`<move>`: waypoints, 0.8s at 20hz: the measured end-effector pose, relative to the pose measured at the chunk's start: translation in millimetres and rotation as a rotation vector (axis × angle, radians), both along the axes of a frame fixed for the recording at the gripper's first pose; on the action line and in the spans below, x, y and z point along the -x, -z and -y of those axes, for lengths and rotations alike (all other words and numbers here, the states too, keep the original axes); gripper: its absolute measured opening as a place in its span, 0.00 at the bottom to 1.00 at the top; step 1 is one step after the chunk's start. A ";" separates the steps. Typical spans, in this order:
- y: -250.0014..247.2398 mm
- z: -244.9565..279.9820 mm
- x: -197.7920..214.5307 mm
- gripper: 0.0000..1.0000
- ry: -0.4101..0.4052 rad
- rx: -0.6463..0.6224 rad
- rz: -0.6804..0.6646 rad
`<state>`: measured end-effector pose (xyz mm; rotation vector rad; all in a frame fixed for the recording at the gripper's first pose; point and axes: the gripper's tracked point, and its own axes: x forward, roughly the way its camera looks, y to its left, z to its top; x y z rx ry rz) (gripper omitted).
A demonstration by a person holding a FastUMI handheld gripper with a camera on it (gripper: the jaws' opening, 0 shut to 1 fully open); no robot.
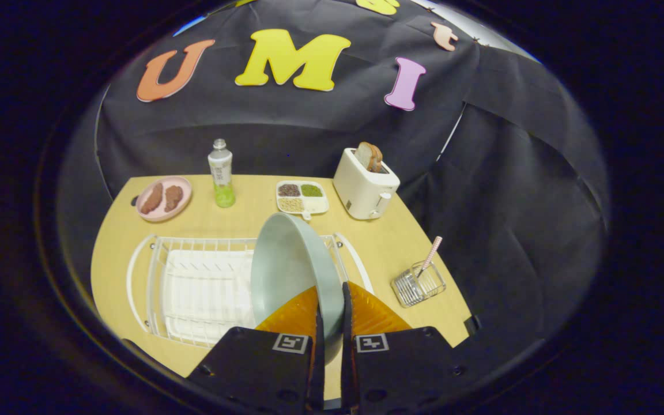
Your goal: Take the plate from the dish rack, then take the spoon from the basket and place it into the plate.
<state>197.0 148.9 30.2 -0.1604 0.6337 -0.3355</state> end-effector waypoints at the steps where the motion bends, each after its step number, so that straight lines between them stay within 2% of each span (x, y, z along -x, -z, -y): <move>1: 1.2 3.2 11.2 0.16 -0.032 -0.031 0.010; 6: 26.5 24.3 66.5 0.16 -0.169 -0.169 0.030; 10: 75.0 49.2 102.8 0.16 -0.245 -0.286 0.024; 16: 169.9 79.8 124.7 0.16 -0.224 -0.391 -0.052</move>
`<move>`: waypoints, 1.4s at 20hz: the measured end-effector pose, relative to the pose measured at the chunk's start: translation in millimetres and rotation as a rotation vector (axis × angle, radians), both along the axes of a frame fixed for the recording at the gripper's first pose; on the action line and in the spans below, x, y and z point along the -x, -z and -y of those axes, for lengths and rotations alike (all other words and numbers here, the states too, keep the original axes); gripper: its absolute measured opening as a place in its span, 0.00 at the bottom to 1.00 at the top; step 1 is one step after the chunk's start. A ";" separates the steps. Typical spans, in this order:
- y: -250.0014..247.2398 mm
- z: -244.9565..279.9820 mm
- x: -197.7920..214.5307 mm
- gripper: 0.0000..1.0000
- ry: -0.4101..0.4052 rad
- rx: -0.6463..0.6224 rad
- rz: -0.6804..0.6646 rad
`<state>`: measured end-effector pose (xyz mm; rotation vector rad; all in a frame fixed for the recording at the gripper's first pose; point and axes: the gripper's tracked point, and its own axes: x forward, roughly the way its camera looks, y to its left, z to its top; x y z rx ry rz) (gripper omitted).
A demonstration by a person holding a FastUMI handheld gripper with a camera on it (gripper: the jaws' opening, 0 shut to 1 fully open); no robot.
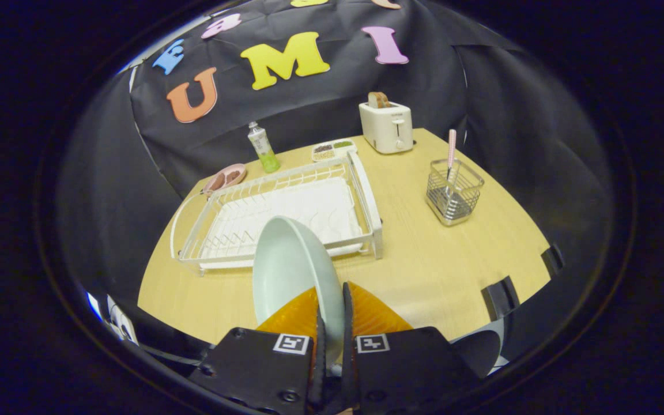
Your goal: Take the plate from the dish rack, then take the spoon from the basket and place it into the plate.
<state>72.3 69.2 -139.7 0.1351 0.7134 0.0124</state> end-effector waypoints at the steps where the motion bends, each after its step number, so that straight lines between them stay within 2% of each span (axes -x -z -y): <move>1: 15.0 0.6 1.7 0.16 0.000 -0.024 -0.024; 6: 55.2 5.4 -6.7 0.17 -0.038 -0.196 -0.065; 9: 64.6 6.8 -6.3 0.18 -0.047 -0.223 -0.058; 11: 77.8 9.6 -7.1 0.21 -0.049 -0.203 -0.076; 14: 92.7 9.5 -12.2 0.31 -0.050 -0.212 -0.082; 19: 78.5 23.3 -23.8 0.39 -0.071 -0.091 0.055; 20: 70.7 25.2 -26.4 0.49 -0.073 -0.096 0.092; 21: 60.3 24.9 -28.8 0.52 -0.084 -0.107 0.150; 23: 38.0 32.6 -32.6 0.77 -0.099 -0.065 0.261; 25: 23.3 54.3 -38.9 1.00 -0.078 0.044 0.345; 28: 9.6 74.2 -51.3 1.00 -0.058 0.056 0.376</move>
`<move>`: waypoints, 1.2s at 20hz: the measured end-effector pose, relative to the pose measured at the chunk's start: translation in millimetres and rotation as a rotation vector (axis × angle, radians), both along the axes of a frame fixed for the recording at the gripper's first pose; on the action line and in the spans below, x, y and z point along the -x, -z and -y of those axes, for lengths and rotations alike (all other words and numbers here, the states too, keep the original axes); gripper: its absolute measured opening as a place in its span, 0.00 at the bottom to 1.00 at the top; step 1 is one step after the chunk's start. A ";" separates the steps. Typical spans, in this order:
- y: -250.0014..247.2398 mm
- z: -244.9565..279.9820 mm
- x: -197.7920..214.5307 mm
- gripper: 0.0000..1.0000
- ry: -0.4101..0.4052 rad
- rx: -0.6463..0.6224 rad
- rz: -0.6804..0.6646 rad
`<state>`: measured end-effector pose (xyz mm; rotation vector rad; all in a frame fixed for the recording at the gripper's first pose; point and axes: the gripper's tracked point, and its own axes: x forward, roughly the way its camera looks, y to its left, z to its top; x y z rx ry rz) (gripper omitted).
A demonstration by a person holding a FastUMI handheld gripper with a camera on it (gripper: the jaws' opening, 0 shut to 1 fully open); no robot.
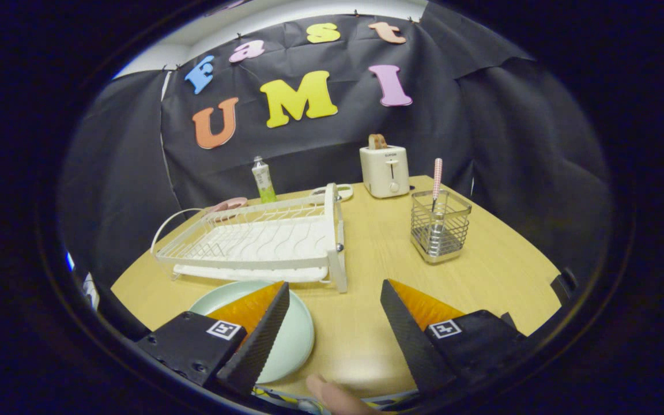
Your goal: Take the plate from the dish rack, then take the spoon from the basket and place it into the plate.
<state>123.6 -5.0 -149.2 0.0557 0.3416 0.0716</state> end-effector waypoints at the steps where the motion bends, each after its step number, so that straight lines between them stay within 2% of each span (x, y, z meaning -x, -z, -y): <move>1: -4.4 12.0 -6.2 1.00 0.007 -0.017 0.004; 5: -26.0 64.7 -33.5 1.00 0.056 -0.099 -0.013; 9: -62.3 120.2 -70.3 1.00 0.128 -0.069 0.021; 14: -97.6 156.8 -123.1 1.00 0.105 -0.021 0.039; 17: -106.7 159.8 -152.1 0.99 0.068 -0.026 0.044; 20: -99.4 172.7 -182.7 0.98 0.100 0.007 0.021; 23: -92.6 156.1 -201.4 0.86 0.052 -0.046 0.007; 24: -90.5 152.4 -206.2 0.78 0.048 -0.064 0.002</move>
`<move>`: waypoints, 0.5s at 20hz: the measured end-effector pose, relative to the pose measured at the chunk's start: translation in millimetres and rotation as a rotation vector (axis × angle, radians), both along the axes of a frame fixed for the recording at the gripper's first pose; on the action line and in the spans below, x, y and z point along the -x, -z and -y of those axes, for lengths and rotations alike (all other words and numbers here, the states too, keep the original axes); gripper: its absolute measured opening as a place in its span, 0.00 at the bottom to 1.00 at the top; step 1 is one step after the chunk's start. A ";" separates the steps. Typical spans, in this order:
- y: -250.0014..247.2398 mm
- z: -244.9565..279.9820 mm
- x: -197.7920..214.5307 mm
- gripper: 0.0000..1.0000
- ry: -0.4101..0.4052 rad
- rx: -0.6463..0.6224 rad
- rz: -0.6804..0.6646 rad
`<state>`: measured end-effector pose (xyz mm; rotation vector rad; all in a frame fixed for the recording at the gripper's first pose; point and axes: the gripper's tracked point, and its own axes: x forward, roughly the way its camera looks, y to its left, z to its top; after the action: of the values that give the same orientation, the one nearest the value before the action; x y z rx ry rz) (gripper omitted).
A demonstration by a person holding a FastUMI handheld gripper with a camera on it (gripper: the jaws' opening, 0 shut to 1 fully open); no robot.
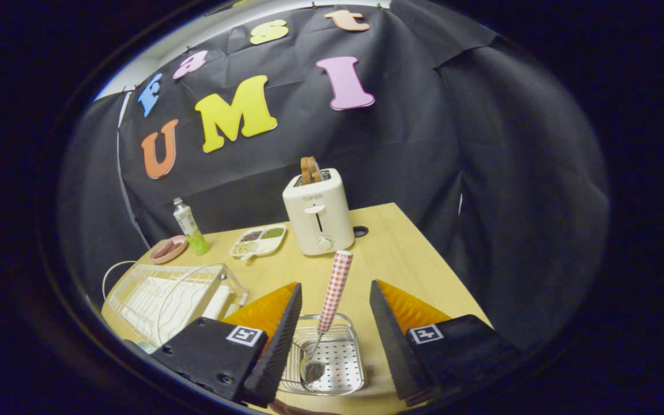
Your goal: Take the plate from the dish rack, then take the spoon from the basket and place it into the plate.
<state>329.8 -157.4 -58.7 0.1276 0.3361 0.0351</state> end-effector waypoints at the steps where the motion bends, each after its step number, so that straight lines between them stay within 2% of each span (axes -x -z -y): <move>1: 2.6 0.0 -6.7 0.65 0.011 -0.003 0.002; 3: 7.0 -2.0 -11.0 0.37 0.026 -0.015 -0.002; 4: 1.5 -8.7 -9.4 0.23 0.008 -0.033 -0.004; 6: -3.5 -13.6 -2.7 0.16 0.001 -0.040 0.021; 10: -30.6 -22.5 18.2 0.14 0.018 0.005 0.099</move>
<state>311.6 -134.9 -28.1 0.1234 0.2359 0.0226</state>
